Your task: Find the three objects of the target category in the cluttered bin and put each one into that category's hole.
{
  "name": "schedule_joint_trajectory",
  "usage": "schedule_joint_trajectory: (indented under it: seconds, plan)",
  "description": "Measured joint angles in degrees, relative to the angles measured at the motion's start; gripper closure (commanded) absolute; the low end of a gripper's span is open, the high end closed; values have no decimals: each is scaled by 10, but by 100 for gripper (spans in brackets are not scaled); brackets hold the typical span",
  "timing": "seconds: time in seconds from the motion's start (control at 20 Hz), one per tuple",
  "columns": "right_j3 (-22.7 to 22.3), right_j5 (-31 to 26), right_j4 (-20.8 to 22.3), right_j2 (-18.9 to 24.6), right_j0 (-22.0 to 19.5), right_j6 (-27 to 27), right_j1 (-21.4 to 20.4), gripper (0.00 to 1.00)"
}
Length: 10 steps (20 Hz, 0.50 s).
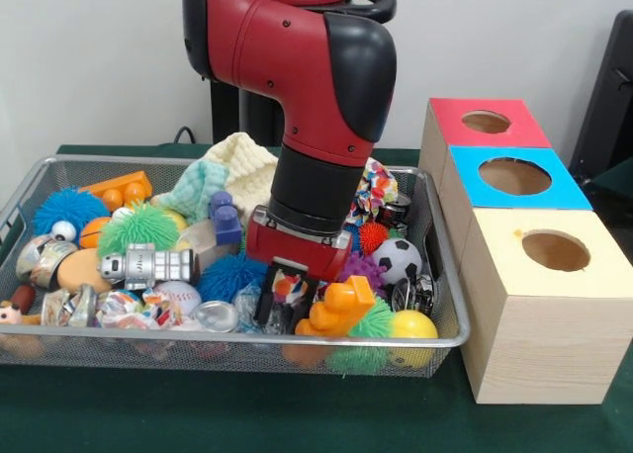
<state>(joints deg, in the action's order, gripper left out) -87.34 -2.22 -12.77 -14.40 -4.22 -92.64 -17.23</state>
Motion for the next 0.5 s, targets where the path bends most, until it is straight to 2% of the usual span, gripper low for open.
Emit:
schedule_joint_trajectory:
  seconds: [0.5]
  plan:
    - [-3, -18, 0, 17, -19, 0, -13, 0]
